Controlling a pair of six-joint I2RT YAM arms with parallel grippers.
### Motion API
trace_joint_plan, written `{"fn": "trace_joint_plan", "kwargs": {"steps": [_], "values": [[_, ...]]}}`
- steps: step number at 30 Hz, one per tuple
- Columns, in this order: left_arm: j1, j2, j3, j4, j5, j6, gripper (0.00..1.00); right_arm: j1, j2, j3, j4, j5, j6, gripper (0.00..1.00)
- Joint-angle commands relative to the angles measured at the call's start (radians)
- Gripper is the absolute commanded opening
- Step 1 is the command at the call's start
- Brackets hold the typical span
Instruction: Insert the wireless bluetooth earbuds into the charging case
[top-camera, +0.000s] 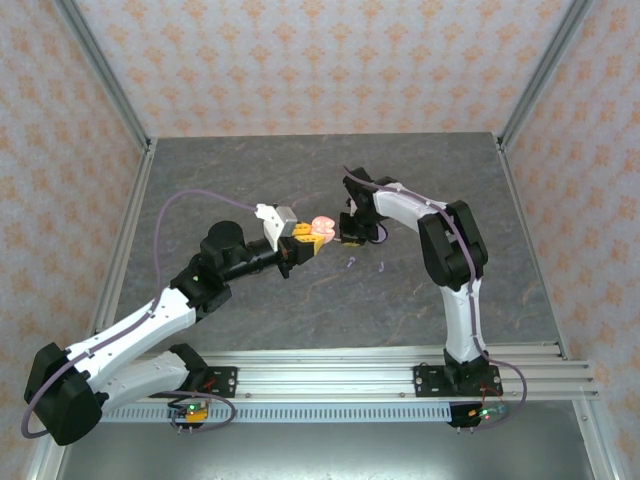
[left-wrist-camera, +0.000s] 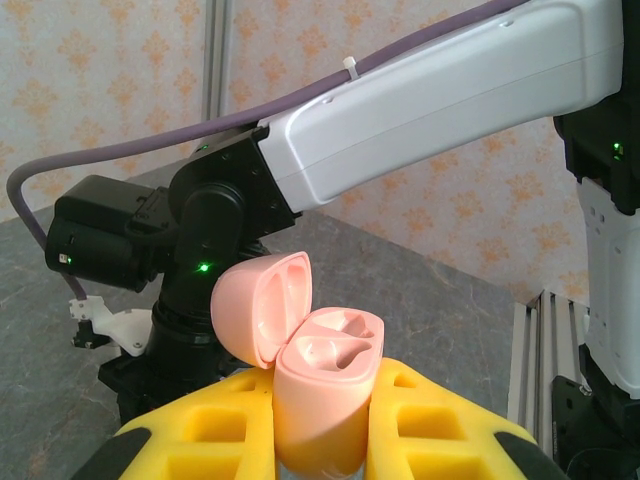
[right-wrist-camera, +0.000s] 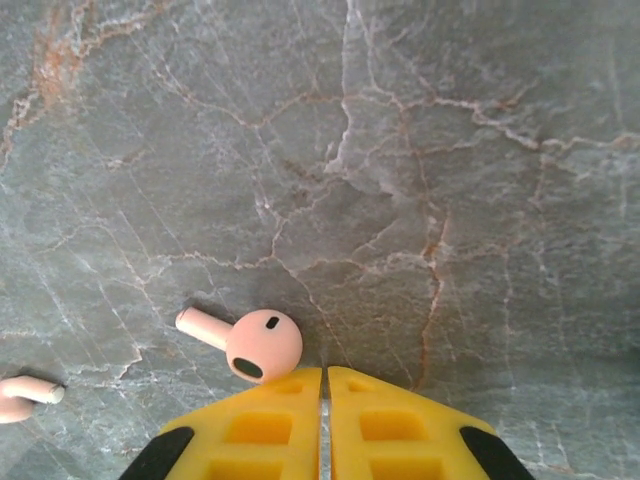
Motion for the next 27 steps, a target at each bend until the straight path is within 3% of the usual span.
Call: {"fn": "trace_joint_plan", "kwargs": {"steps": [1,27], "values": [[-0.001,-0.007,0.016,0.0,-0.012,-0.005,0.04,0.002,0.022,0.034,-0.009,0.05,0.011,0.11],[-0.001,-0.031,0.007,-0.007,-0.02,-0.011,0.04,0.019,0.141,0.221,-0.093,0.068,-0.048,0.11]]}}
